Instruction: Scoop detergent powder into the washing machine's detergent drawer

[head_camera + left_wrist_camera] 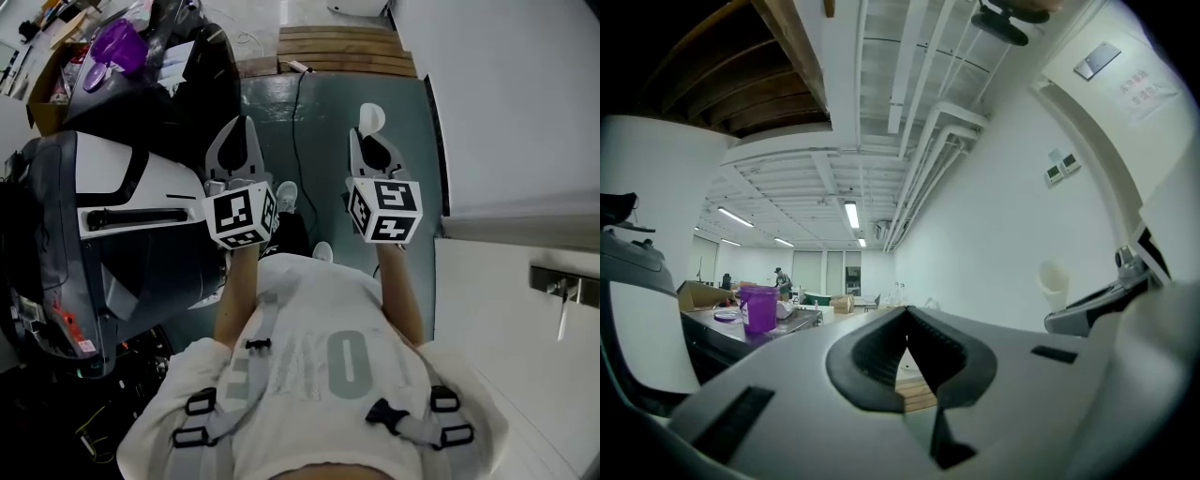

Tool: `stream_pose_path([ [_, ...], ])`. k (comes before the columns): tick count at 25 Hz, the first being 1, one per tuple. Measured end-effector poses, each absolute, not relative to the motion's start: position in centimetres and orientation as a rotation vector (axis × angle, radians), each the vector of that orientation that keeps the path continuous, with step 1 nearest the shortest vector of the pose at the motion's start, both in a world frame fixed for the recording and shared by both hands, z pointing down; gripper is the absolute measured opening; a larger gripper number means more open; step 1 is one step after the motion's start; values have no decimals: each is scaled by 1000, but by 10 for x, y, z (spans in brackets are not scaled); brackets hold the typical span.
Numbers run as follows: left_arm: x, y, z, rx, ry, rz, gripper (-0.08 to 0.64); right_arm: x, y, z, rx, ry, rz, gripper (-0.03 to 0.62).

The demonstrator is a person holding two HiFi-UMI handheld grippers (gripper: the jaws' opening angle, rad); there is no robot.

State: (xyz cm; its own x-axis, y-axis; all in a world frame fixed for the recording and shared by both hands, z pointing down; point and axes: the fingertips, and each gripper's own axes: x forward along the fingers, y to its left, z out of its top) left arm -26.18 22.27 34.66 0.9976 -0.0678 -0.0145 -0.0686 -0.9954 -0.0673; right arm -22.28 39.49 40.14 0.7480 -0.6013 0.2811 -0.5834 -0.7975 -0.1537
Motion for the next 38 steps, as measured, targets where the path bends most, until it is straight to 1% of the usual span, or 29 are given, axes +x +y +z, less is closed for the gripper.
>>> stream_pose_path([
  [10,-217,211,357,-3069,106,25,18,-175,394,408,-2895,936,-462,-2],
  [17,-154,187,364,-3081,90,43,19,-119,366,413,-2905,954,-445,-2],
  [27,-28,133,351,-3078,36,45,18,7,298,406,-2892,963,-492,-2],
  [38,95,27,333,-3108,112,105,18,140,188,390,-2898,1026,-486,-2],
])
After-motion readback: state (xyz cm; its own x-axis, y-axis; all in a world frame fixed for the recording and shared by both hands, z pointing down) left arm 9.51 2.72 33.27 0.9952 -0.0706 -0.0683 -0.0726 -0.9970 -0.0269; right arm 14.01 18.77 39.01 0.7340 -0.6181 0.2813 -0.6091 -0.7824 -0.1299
